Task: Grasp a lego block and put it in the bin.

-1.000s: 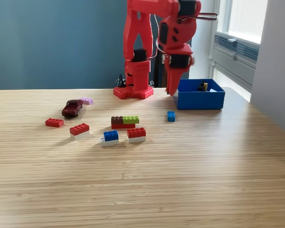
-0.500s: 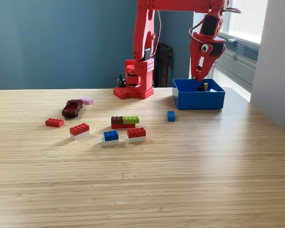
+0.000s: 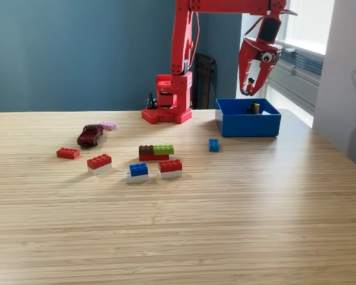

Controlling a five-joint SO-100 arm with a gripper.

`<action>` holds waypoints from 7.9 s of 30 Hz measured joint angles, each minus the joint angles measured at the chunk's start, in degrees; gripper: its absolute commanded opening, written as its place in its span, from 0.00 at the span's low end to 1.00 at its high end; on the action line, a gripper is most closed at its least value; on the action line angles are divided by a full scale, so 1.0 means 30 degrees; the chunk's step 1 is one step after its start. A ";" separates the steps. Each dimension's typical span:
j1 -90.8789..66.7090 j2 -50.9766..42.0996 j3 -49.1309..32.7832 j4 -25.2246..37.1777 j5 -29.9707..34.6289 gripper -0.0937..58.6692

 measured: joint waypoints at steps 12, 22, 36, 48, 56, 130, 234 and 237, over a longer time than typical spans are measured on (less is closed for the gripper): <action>0.0000 0.0000 0.0000 0.0088 -0.3047 0.44; 0.3779 0.0000 -0.1025 0.0088 -0.1201 0.00; 1.6260 0.0000 -0.1230 0.0088 -0.1670 0.00; 2.2061 0.0000 -0.1230 0.0088 -0.4160 0.00; 2.2910 0.0000 -0.1230 0.0088 -0.4277 0.00; 2.3408 0.0000 -0.0967 -0.6064 -0.7764 0.40; -0.1201 0.1553 0.0674 -0.1992 0.0176 0.00; -0.1963 0.1553 0.0879 -0.1992 -0.0059 0.00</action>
